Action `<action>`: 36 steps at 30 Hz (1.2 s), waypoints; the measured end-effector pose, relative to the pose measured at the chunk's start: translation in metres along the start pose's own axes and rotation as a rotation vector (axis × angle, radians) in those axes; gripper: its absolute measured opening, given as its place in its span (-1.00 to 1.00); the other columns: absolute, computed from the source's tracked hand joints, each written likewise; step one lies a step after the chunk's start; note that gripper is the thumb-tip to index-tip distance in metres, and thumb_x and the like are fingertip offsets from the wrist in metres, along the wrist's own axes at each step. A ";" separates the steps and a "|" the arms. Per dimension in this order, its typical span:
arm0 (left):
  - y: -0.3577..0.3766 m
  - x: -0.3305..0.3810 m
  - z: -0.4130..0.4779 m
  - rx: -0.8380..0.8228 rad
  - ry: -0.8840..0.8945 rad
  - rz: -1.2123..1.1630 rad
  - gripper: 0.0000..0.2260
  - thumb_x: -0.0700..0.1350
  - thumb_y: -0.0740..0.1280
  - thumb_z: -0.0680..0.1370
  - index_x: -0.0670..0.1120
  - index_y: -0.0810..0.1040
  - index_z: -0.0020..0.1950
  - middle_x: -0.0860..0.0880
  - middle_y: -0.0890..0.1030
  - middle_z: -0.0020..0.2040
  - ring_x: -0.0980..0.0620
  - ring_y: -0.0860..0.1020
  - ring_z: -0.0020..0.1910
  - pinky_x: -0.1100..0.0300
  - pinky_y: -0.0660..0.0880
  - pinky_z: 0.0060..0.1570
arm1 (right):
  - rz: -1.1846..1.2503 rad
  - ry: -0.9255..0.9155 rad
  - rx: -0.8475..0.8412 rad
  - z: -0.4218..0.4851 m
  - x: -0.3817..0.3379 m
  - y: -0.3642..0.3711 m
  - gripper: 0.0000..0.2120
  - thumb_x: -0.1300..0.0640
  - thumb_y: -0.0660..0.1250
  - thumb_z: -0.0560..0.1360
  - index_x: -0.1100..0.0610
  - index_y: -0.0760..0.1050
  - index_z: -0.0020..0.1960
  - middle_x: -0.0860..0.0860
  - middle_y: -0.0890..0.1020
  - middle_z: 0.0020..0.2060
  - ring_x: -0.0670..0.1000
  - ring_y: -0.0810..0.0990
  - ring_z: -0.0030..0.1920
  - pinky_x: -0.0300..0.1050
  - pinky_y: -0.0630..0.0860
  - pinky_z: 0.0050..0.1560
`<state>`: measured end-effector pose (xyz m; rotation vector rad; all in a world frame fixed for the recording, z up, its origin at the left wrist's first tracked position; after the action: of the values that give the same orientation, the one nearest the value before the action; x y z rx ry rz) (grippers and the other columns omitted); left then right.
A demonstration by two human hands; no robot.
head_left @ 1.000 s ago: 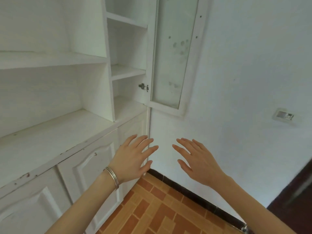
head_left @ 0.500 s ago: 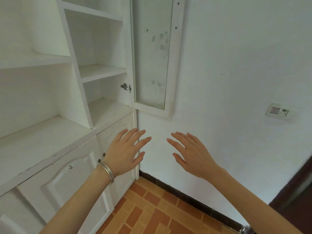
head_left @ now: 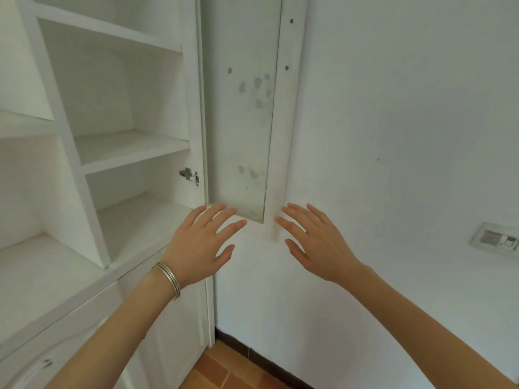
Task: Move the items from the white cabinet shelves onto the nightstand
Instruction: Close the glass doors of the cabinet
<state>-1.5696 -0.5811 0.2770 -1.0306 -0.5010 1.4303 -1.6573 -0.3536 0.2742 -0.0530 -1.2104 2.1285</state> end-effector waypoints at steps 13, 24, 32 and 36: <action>0.062 -0.028 0.066 -0.045 -0.195 0.111 -0.59 0.05 0.12 0.49 0.02 0.50 0.29 -0.07 0.50 0.29 -0.14 0.45 0.27 -0.08 0.30 0.27 | 0.055 -0.257 0.203 0.110 0.112 0.101 -0.64 0.14 0.12 0.55 0.17 0.44 0.31 0.17 0.44 0.33 0.12 0.31 0.40 0.15 0.19 0.41; 0.088 -0.029 0.132 -0.085 -0.283 0.216 -0.61 0.02 0.15 0.50 0.04 0.49 0.30 -0.04 0.48 0.31 -0.09 0.42 0.31 -0.07 0.33 0.28 | -0.060 -0.620 0.341 0.203 0.203 0.168 -0.64 0.13 0.13 0.58 0.17 0.42 0.34 0.16 0.47 0.30 0.14 0.35 0.38 0.11 0.22 0.40; 0.094 -0.049 0.122 -0.136 -0.370 0.306 -0.60 0.02 0.15 0.50 0.04 0.45 0.33 -0.05 0.47 0.32 -0.09 0.42 0.31 -0.06 0.33 0.30 | 0.018 -0.714 0.639 0.220 0.195 0.180 -0.63 0.12 0.21 0.46 0.06 0.53 0.25 0.04 0.56 0.22 0.04 0.49 0.24 -0.02 0.28 0.31; 0.090 -0.059 0.112 -0.137 -0.418 0.340 -0.60 0.02 0.14 0.50 0.02 0.47 0.32 -0.06 0.48 0.32 -0.11 0.42 0.31 -0.03 0.22 0.31 | 0.059 -0.780 0.698 0.219 0.180 0.175 -0.61 0.13 0.23 0.41 0.05 0.56 0.22 0.03 0.58 0.20 0.03 0.50 0.22 -0.03 0.27 0.31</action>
<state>-1.7193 -0.6214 0.2783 -0.9563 -0.7594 1.9544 -1.9653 -0.4730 0.3140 1.1399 -0.7549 2.5944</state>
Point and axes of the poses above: each hand's wrist, its own z-axis towards the middle knuckle, its own y-axis out of the palm, x = y × z, the point moved 2 cm from there along z, towards the middle knuckle
